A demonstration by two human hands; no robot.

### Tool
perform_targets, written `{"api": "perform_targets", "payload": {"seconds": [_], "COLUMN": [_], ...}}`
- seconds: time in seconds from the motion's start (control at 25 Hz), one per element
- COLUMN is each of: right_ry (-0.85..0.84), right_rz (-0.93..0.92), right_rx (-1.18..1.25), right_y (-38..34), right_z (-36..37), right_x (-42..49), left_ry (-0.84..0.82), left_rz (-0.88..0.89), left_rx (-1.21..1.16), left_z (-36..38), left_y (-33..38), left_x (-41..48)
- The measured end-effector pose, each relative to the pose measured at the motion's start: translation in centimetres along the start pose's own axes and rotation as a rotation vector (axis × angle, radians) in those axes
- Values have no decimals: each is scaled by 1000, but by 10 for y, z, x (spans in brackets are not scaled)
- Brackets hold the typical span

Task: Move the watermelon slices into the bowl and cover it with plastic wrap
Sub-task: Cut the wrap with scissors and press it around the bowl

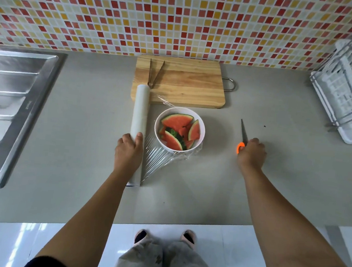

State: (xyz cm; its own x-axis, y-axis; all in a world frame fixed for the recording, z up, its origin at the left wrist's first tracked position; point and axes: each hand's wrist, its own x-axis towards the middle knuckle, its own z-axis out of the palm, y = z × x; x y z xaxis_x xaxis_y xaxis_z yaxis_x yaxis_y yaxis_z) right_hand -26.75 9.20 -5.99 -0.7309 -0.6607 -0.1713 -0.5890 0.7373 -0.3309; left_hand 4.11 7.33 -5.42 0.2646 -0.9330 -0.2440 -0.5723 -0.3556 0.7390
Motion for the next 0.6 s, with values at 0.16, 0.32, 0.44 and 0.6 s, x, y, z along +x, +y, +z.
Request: {"api": "perform_targets", "payload": {"seconds": [0.16, 0.32, 0.44, 0.6], "right_ry": [-3, -33, -58, -149], "right_rz": [-41, -163, -293, -361], "right_rx": [50, 308, 479, 630], "right_y": [-6, -35, -63, -85], "right_z": [-6, -20, -29, -25], "right_x": [-1, -26, -57, -109], "left_ry": [-13, -40, -72, -99], "left_rz": [1, 38, 50, 70], "left_rx": [10, 62, 78, 82], "left_z": [-1, -4, -10, -18], "left_y": [-2, -4, -7, -17], "left_x": [0, -1, -7, -17]}}
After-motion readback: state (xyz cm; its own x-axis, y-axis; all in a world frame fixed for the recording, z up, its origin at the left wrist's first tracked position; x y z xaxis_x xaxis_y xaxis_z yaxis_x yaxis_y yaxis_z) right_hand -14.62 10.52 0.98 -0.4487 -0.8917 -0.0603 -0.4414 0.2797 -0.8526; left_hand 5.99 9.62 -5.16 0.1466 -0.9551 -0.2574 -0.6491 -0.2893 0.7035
